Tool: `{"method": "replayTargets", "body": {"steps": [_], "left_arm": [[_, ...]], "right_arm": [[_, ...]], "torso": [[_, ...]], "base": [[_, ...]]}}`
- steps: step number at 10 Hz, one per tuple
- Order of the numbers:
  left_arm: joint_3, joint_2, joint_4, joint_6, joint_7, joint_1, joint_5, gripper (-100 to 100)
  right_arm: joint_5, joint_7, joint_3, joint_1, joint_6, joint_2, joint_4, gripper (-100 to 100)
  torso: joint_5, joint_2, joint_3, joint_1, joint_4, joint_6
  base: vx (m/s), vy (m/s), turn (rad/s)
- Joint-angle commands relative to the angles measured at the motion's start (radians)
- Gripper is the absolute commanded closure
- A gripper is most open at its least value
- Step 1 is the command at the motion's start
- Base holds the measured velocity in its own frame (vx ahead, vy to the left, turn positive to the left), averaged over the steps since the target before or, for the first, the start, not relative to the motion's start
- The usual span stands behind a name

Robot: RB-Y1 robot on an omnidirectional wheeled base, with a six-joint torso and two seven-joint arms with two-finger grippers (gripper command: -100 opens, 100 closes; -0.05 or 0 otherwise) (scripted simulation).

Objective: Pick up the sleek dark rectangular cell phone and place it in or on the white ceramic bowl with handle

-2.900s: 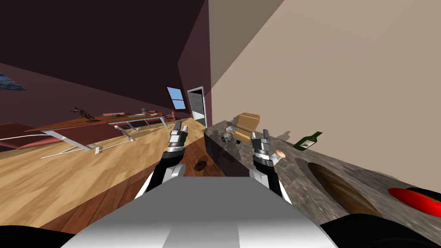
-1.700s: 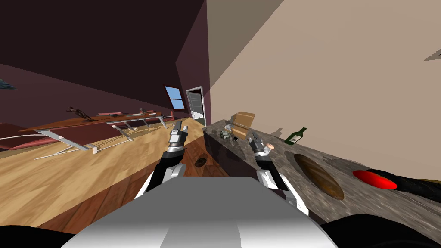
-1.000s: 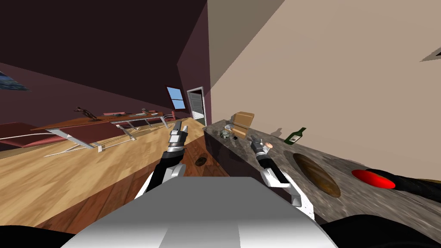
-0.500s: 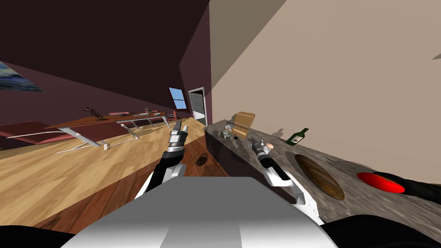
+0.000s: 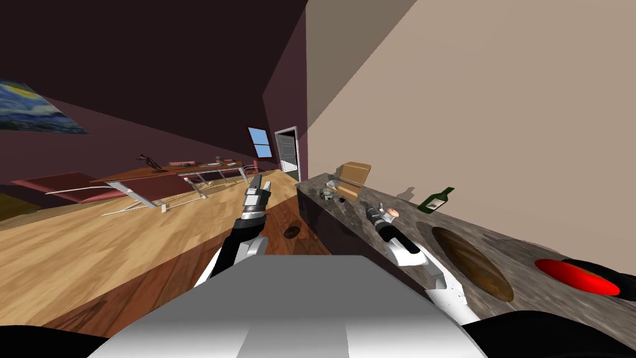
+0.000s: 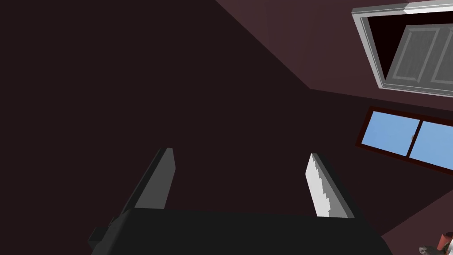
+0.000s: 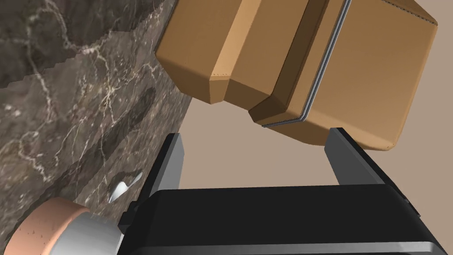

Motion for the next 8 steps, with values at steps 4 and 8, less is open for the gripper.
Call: {"method": "replayTargets", "body": {"steps": [4,8], "left_arm": [[0.000,0.000,0.000,0.000,0.000,0.000,0.000,0],[0.000,0.000,0.000,0.000,0.000,0.000,0.000,0]], "right_arm": [[-0.087,0.050,-0.002,-0.018,0.126,-0.107,0.055,-100],[-0.166,0.092,0.000,-0.030,0.226,-0.196,0.097,-100]], "torso": [[0.000,0.000,0.000,0.000,0.000,0.000],[0.000,-0.001,-0.001,0.001,0.000,0.000]], "base": [[0.018,0.008,0.072],[0.030,0.011,0.094]]}}
